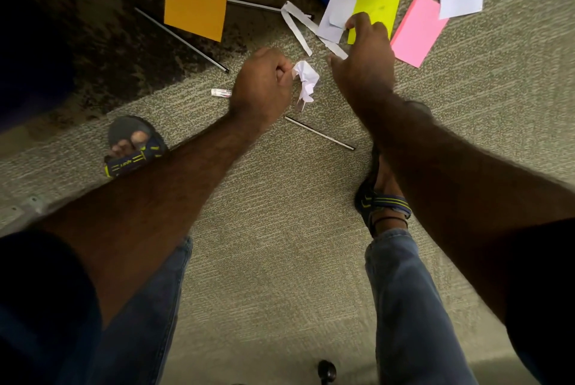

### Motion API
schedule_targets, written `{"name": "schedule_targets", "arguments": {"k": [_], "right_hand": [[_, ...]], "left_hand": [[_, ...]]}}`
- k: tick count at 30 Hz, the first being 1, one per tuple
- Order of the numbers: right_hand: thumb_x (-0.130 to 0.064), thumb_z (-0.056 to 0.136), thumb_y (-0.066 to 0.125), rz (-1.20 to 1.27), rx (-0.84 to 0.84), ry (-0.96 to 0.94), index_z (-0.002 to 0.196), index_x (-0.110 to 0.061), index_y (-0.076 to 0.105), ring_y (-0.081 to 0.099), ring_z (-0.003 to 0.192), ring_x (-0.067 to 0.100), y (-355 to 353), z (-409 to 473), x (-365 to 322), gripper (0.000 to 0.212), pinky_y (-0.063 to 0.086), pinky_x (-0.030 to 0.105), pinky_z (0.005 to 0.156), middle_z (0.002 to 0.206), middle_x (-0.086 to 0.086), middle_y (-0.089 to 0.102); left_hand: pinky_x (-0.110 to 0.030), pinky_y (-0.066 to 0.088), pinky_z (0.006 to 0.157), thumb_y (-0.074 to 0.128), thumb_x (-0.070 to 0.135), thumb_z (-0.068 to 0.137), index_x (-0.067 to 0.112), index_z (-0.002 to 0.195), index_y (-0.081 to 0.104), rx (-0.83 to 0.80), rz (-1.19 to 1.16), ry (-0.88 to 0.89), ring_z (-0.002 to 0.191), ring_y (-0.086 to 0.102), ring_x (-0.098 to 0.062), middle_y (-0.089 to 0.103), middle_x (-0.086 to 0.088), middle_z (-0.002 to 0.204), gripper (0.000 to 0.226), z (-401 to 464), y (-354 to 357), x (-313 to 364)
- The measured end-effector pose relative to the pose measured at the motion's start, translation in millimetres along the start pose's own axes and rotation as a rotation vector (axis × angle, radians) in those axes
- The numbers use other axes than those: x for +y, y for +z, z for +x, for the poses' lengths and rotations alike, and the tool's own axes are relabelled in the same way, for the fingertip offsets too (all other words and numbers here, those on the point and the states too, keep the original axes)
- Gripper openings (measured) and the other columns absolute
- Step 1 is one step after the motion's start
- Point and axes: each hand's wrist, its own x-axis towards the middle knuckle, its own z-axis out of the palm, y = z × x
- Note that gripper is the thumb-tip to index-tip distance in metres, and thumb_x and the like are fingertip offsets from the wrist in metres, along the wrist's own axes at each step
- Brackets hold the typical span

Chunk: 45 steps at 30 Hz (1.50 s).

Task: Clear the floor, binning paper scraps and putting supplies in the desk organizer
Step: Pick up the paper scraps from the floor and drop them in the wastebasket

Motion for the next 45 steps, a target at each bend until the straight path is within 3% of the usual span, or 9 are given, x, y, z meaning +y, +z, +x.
{"name": "schedule_targets", "arguments": {"k": [7,13,20,26,30,33,36,41,45], "right_hand": [[-0.028,0.076,0.09,-0.114,0.083,-0.1,0.143,-0.023,0.047,0.059,0.123,0.03,-8,-3,-5,0.08,0.057,0.041,0.095,0.144,0.009,0.047],[-0.018,0.078,0.08,-0.339,0.034,-0.166,0.154,-0.029,0.039,0.048,0.136,0.037,-9,6,-17,0.088,0.046,0.049,0.108,0.164,0.007,0.035],[-0.012,0.084,0.066,-0.398,0.019,-0.247,0.133,-0.018,0.058,0.053,0.124,0.041,-4,0,-18,0.05,0.044,0.049,0.099,0.137,0.011,0.058],[0.005,0.083,0.055,-0.253,-0.06,-0.224,0.128,-0.01,0.061,0.061,0.112,0.041,9,-9,-22,0.047,0.05,0.044,0.088,0.126,0.019,0.062],[0.001,0.088,0.055,-0.193,-0.063,-0.166,0.121,-0.008,0.065,0.063,0.107,0.039,14,-15,-20,0.036,0.048,0.041,0.082,0.124,0.019,0.064],[-0.013,0.091,0.065,-0.116,-0.068,-0.111,0.113,-0.009,0.068,0.062,0.108,0.037,13,-15,-21,0.023,0.044,0.041,0.082,0.12,0.018,0.066],[-0.024,0.087,0.076,-0.04,-0.049,-0.051,0.106,-0.012,0.072,0.064,0.104,0.032,9,-15,-25,0.022,0.041,0.037,0.077,0.114,0.014,0.07],[-0.007,0.079,0.06,0.022,0.005,-0.081,0.099,-0.013,0.074,0.065,0.102,0.032,-5,-28,-45,0.025,0.043,0.037,0.074,0.107,0.012,0.073],[-0.002,0.075,0.058,0.09,0.012,-0.13,0.098,-0.015,0.076,0.067,0.099,0.03,-22,-40,-66,0.031,0.044,0.033,0.073,0.104,0.01,0.075]], "left_hand": [[-0.031,0.051,0.068,0.065,0.011,0.091,0.006,0.091,0.07,0.018,-0.029,-0.022,0.085,0.063,-0.019,0.069,-0.008,0.095,0.007,-2,-8,-1],[-0.038,0.056,0.069,0.065,0.01,0.09,0.006,0.09,0.07,0.039,-0.044,-0.026,0.081,0.063,-0.02,0.068,-0.008,0.093,0.006,-3,-13,0],[-0.041,0.058,0.068,0.063,0.008,0.09,0.005,0.089,0.069,0.035,-0.052,-0.005,0.08,0.064,-0.022,0.068,-0.009,0.091,0.006,-3,-20,-2],[-0.04,0.058,0.067,0.064,0.008,0.09,0.006,0.088,0.068,0.06,-0.076,-0.005,0.078,0.064,-0.021,0.068,-0.008,0.09,0.004,-7,-25,-9],[-0.04,0.055,0.067,0.065,0.008,0.089,0.006,0.087,0.069,0.076,-0.08,-0.011,0.078,0.063,-0.021,0.068,-0.009,0.089,0.005,-13,-27,-16],[-0.039,0.056,0.067,0.065,0.009,0.09,0.006,0.087,0.069,0.072,-0.076,-0.012,0.078,0.063,-0.02,0.068,-0.008,0.089,0.006,-19,-29,-21],[-0.036,0.056,0.066,0.065,0.009,0.09,0.007,0.087,0.069,0.093,-0.091,-0.031,0.078,0.063,-0.018,0.068,-0.007,0.092,0.005,-25,-33,-26],[-0.03,0.057,0.067,0.066,0.009,0.091,0.007,0.09,0.069,0.162,-0.114,-0.079,0.079,0.061,-0.013,0.068,-0.006,0.096,0.004,-35,-48,-24],[-0.039,0.056,0.073,0.065,0.008,0.09,0.004,0.089,0.07,0.221,-0.151,-0.103,0.085,0.064,-0.021,0.069,-0.009,0.093,0.006,-41,-66,-20]]}}
